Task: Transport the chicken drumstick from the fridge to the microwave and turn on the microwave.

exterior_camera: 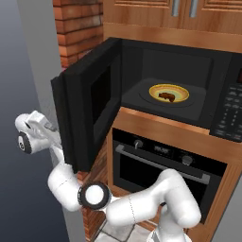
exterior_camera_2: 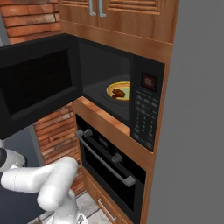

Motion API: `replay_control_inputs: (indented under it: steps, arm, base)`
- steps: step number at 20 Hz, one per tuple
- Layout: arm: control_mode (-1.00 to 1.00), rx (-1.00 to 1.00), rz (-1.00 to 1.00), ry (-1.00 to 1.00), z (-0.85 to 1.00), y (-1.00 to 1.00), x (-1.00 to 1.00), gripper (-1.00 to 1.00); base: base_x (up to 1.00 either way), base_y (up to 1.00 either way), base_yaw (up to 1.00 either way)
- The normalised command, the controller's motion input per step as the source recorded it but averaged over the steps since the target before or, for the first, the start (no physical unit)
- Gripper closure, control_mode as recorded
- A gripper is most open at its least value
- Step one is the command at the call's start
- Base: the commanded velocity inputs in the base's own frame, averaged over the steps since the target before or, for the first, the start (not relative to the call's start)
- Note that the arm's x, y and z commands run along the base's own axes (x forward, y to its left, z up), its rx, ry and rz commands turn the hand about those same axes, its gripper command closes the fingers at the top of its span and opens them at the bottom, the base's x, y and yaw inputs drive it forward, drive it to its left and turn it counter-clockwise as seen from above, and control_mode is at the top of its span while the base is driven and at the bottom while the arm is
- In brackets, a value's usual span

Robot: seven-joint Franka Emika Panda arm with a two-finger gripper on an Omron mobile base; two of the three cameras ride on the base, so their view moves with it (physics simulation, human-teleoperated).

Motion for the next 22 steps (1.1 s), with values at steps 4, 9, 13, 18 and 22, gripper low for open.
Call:
replay_control_inputs:
  steps: [4, 9, 13, 18, 22]
  arm:
    - [-1.00, 0.10, -0.09, -0.41, 0.34, -0.98, -1.00, -1.00]
    - [-1.00, 0.15, -0.08, -0.38, 0.00, -1.00, -0.64, -1.00]
    - [-1.00, 0.18, -0.04, -0.14, -0.07, -1.00, 0.12, -1.00]
    - [-1.00, 0.09, 0.00, -0.01, -0.33, -1.00, 0.97, -1.00]
    - [-1.00, 0.09, 0.03, 0.02, -0.52, -1.00, 1.00, -1.00]
  base:
    - [0.00, 0.00, 0.00]
    - [0.00, 0.00, 0.00]
    - [0.00, 0.00, 0.00]
    - [0.00, 0.00, 0.00]
    - [0.00, 0.00, 0.00]
